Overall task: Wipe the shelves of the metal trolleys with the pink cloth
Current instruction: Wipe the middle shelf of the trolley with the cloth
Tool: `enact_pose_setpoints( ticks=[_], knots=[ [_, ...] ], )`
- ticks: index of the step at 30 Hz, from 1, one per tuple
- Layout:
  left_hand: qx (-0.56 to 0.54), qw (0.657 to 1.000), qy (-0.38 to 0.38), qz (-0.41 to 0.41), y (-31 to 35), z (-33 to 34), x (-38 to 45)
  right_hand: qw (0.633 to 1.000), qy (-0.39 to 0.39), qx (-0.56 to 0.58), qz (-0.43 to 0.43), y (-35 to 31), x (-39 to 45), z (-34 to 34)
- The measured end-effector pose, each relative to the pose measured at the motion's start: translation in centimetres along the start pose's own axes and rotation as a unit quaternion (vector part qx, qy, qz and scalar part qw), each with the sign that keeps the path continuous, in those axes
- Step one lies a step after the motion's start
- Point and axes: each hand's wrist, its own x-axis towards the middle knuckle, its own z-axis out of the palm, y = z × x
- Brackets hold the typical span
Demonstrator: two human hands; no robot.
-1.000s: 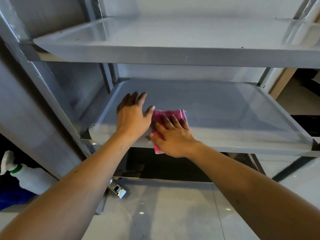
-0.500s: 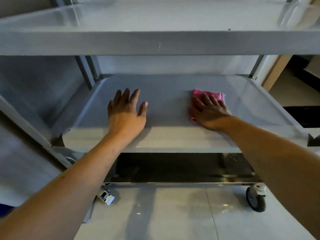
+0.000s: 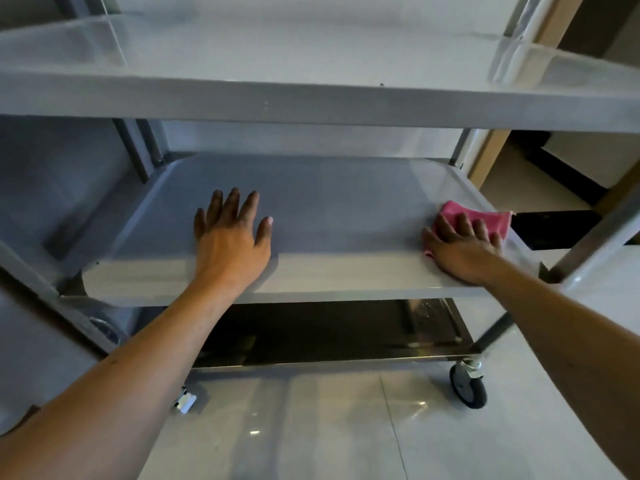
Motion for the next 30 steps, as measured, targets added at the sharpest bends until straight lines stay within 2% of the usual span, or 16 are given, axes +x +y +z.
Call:
enact_pose_setpoints(
  ticks=[5, 8, 11, 15, 21, 26, 30],
  knots=[
    [-0.033, 0.998, 0.046, 0.01, 0.0, -0.2, -0.4, 0.987, -0.004, 0.014, -0.161, -11.7, -3.2, 1.3],
    [-0.097, 0.99, 0.096, -0.02, 0.1, -0.4, -0.4, 0.97, -0.021, 0.005, -0.243, -19.1, -5.7, 1.6],
    [-0.152, 0.98, 0.121, -0.05, 0.0, -0.3, -0.5, 0.951, -0.045, 0.002, -0.306, -23.6, -7.3, 1.9],
    [-0.174, 0.974, 0.121, -0.078, -0.2, -0.1, -0.4, 0.936, -0.05, -0.003, -0.348, -24.8, -6.3, 1.7],
    [-0.219, 0.962, 0.138, -0.087, 0.1, -0.5, -0.6, 0.908, -0.019, -0.032, -0.417, -27.6, -1.8, 1.8],
    [-0.251, 0.951, 0.152, -0.097, 0.1, -0.2, -0.3, 0.91, 0.011, -0.026, -0.414, -30.2, 3.0, 1.1],
    [-0.212, 0.965, 0.128, -0.087, 0.2, 0.3, 0.1, 0.924, 0.02, -0.028, -0.38, -26.4, 6.1, 0.3]
  ],
)
